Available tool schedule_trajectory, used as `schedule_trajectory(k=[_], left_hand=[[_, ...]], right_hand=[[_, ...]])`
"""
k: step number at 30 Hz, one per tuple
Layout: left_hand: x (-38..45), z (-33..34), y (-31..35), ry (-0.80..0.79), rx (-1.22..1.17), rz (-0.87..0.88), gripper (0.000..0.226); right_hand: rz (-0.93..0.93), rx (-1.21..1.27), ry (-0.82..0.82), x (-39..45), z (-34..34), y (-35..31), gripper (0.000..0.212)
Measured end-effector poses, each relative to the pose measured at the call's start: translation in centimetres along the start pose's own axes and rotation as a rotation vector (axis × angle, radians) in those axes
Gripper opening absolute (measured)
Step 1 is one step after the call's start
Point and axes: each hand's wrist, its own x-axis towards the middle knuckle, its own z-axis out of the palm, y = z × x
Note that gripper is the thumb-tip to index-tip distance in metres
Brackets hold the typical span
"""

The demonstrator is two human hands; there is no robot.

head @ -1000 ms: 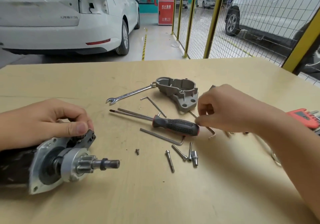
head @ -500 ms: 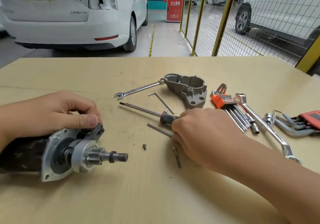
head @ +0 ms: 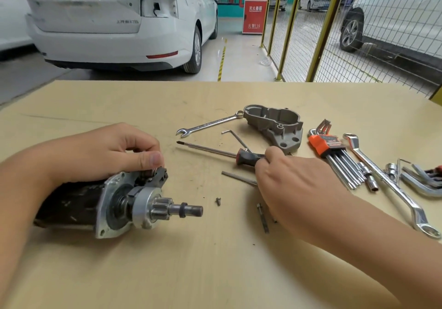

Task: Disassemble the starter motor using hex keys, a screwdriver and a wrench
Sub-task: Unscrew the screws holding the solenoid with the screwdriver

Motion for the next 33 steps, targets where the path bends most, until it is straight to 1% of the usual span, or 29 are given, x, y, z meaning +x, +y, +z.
schedule_trajectory(k=[4, 8, 10, 13, 15, 18, 21, 23, 26, 33], left_hand=[[0.0, 0.0, 0.2, -0.014, 0.01, -0.001, 0.067], [-0.1, -0.1, 0.1, -0.008, 0.014, -0.008, 0.065], [-0.1, 0.0, 0.1, -0.01, 0.024, -0.005, 0.064], [0.0, -0.1, 0.3, -0.017, 0.048, -0.012, 0.067], [0.1, -0.1, 0.4, -0.015, 0.049, -0.016, 0.07], [0.2, 0.3, 1.0, 0.008, -0.02, 0.004, 0.071], [0.3, 0.7, 1.3, 0.026, -0.075, -0.036, 0.08], [0.3, 0.7, 1.2, 0.027, -0.08, -0.053, 0.084], [0.3, 0.7, 1.2, 0.031, -0.072, -0.053, 0.084], [0.4, 0.6, 1.3, 0.026, -0.045, -0.05, 0.081]], right_hand=[[0.043, 0.0, 0.041, 0.2, 0.3, 0.5, 0.021], [0.108, 0.095, 0.101, 0.8, 0.6, 0.8, 0.015], [0.145, 0.124, 0.085, 0.9, 0.6, 0.9, 0.014], [0.142, 0.152, 0.036, 1.3, 0.4, 1.1, 0.01], [0.119, 0.142, 0.013, 1.6, 0.3, 1.3, 0.015], [0.08, 0.087, 0.002, 1.6, 0.3, 1.3, 0.031], [0.051, 0.047, 0.005, 1.1, 0.4, 1.3, 0.036], [0.05, 0.059, 0.007, 0.7, 0.5, 1.5, 0.031], [0.036, 0.108, 0.038, 0.6, 0.5, 1.8, 0.013], [0.045, 0.183, 0.102, 1.0, 0.3, 1.4, 0.013]])
